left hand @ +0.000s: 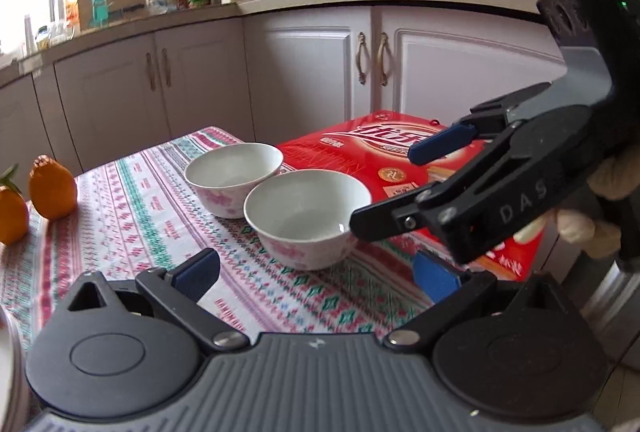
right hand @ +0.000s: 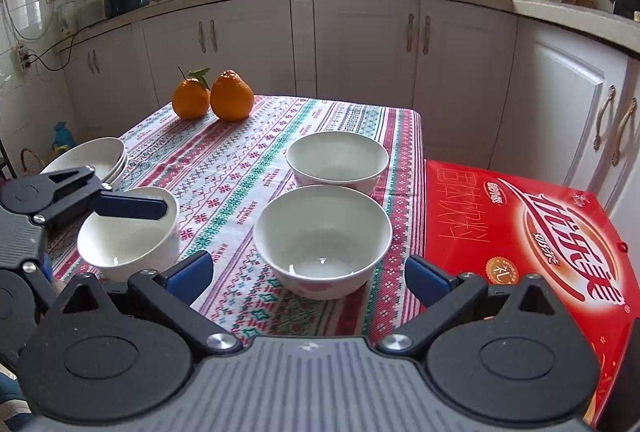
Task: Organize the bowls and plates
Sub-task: 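Move the right gripper to a second flowered bowl and close on its rim, then lift the second bowl with the right gripper and carry it over the first bowl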
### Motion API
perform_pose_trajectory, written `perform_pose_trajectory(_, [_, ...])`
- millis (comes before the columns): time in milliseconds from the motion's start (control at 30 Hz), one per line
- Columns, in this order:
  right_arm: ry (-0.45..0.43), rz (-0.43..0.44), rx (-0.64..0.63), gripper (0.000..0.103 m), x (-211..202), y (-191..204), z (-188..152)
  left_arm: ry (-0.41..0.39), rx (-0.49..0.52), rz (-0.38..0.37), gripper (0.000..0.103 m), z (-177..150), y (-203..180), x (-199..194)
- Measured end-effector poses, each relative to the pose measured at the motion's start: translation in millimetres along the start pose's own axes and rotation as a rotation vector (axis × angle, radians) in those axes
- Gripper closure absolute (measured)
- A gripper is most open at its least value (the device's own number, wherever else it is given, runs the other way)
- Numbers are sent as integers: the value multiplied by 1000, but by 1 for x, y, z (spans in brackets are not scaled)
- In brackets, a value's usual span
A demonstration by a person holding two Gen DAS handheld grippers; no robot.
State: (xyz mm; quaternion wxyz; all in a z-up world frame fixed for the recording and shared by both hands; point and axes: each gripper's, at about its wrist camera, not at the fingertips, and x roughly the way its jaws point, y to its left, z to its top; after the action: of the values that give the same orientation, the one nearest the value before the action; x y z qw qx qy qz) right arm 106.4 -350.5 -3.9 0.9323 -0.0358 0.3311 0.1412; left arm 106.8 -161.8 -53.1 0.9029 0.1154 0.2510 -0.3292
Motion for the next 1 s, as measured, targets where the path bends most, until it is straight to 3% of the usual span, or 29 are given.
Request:
perform_pose_trajectory(133, [20,28,8,0,13,-12,8,31,-22,38,1,5,-1,21])
perform_pose_trajectory(367, [72,68,31,3,43,-35,21,75,-61,24,4,11,1,48])
perform_pose_trajectory(533, [109,116,51,12,61,-46,26,100,-86,18,5,11,3,60])
perform_pose_trajectory(800, [140,166,64,29,83,-54,34,118,-104,10,17,11,4,69])
perform_pose_trajectory(1000, [162,193,57,33,92,-59,41,131,-113,15,18,11,5,74])
